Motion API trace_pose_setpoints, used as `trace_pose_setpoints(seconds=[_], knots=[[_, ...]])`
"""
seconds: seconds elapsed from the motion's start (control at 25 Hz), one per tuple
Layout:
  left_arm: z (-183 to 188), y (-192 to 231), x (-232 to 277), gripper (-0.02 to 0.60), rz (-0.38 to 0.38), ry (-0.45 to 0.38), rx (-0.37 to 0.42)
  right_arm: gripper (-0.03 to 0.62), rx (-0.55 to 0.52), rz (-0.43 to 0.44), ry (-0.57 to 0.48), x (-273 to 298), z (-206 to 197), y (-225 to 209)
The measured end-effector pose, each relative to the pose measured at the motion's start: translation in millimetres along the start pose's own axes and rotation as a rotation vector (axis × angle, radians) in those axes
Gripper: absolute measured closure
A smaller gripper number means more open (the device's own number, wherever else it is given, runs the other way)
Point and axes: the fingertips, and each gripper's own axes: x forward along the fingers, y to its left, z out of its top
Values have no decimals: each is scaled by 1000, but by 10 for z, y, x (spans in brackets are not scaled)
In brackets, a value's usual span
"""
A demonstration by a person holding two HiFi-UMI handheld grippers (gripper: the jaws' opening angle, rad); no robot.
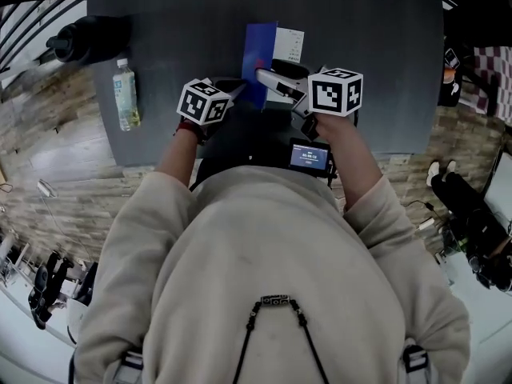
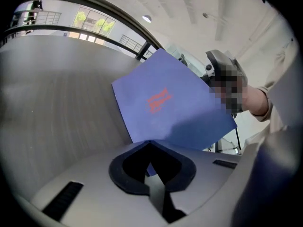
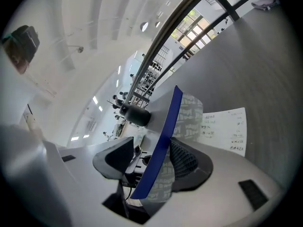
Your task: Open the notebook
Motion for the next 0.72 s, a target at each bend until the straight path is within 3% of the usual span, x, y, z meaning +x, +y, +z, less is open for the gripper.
trace_pose_setpoints(seconds=[0.4, 0.72], knots=[[-100, 255, -876, 581, 24, -272, -235, 345, -136, 78, 89, 662, 52, 551], [-340, 423, -1501, 581, 75, -432, -320, 345, -201, 57, 221, 1298, -61, 588]])
